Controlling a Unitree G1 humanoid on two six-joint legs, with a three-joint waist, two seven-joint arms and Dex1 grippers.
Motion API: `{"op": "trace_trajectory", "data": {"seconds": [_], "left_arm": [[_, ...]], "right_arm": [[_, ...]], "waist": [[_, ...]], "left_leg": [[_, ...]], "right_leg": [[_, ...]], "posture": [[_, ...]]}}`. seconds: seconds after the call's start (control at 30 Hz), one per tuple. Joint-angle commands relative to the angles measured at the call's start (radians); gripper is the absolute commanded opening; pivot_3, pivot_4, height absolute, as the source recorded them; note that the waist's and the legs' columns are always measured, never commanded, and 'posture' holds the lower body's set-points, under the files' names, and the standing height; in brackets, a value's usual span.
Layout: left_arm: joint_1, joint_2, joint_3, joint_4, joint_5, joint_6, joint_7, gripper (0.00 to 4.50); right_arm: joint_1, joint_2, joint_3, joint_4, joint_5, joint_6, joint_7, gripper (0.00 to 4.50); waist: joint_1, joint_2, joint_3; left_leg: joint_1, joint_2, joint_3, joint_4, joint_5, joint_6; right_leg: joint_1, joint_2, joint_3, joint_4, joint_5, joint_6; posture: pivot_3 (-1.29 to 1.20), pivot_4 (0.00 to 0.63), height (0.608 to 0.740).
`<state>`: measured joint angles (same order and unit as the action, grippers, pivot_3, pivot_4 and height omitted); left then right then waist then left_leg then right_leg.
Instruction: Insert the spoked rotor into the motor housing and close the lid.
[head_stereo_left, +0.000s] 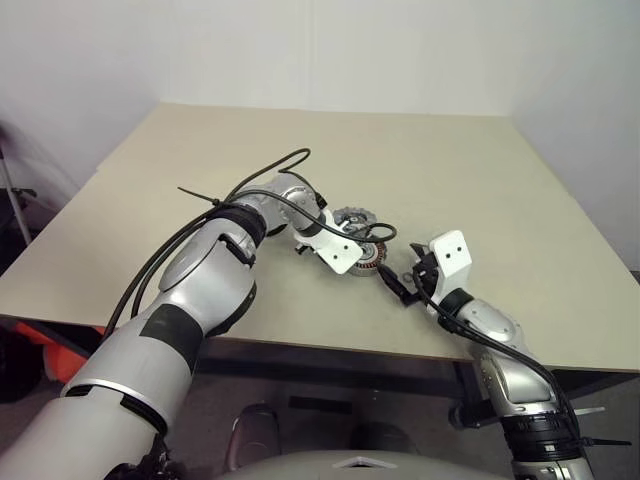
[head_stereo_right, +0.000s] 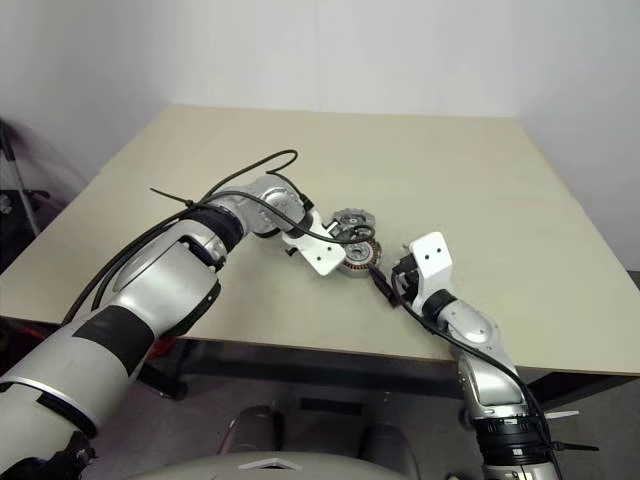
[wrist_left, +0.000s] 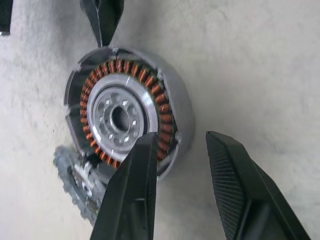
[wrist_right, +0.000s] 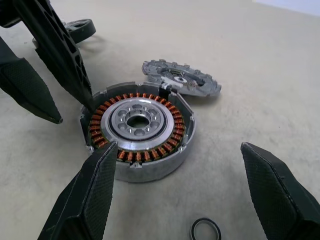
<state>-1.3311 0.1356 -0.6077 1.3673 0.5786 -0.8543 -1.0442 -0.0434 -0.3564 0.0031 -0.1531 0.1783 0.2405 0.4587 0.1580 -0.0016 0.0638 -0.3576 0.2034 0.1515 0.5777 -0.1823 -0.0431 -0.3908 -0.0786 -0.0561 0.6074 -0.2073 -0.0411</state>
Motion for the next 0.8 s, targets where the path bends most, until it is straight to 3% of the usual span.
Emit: {"op": "trace_trajectory", "data": {"seconds": [0.03,0.23,0.47,0.63,0.8], "left_arm": [[-0.014,0.015,0.090,-0.023,-0.090,0.005,-0.050,1.61],[0.024,0.053,0.271,-0.059,-0.281,0.069,-0.202,1.61],[0.139,0.100,0.482,-0.182,-0.511,0.358,-0.264,1.61],[0.298,0.106,0.566,-0.407,-0.635,0.603,-0.226,1.61],[0.522,0.083,0.614,-0.712,-0.721,0.780,-0.081,1.61]], "right_arm": [[-0.038,-0.001,-0.009,-0.019,0.009,-0.010,0.009,4.44],[-0.076,0.002,-0.037,0.012,0.015,-0.003,-0.007,4.44],[-0.101,-0.037,-0.074,0.027,0.022,0.061,0.001,4.44],[-0.142,-0.078,-0.110,0.065,0.021,0.115,-0.009,4.44],[-0.164,-0.115,-0.116,0.081,0.021,0.130,0.021,4.44]], "waist": [[0.000,0.000,0.000],[-0.001,0.000,0.000],[-0.004,0.000,0.000],[-0.006,0.001,0.000],[-0.008,0.001,0.000]], "left_leg": [[0.000,0.000,0.000,0.000,0.000,0.000],[0.000,0.000,0.000,0.000,0.000,0.000],[0.001,0.000,0.001,0.000,0.000,0.000],[0.001,0.000,0.001,0.000,0.000,0.000],[0.000,0.000,0.002,-0.001,0.000,0.001]], "right_leg": [[0.000,0.000,0.000,0.000,0.000,0.000],[0.000,0.000,0.000,0.000,0.000,0.000],[0.000,-0.001,0.000,0.001,0.000,-0.001],[0.000,-0.001,0.000,0.001,0.000,-0.001],[0.000,-0.001,0.000,0.000,0.000,-0.001]], "posture": [[0.00,0.000,0.740],[0.00,0.000,0.740],[0.00,0.000,0.740],[0.00,0.000,0.740],[0.00,0.000,0.740]]}}
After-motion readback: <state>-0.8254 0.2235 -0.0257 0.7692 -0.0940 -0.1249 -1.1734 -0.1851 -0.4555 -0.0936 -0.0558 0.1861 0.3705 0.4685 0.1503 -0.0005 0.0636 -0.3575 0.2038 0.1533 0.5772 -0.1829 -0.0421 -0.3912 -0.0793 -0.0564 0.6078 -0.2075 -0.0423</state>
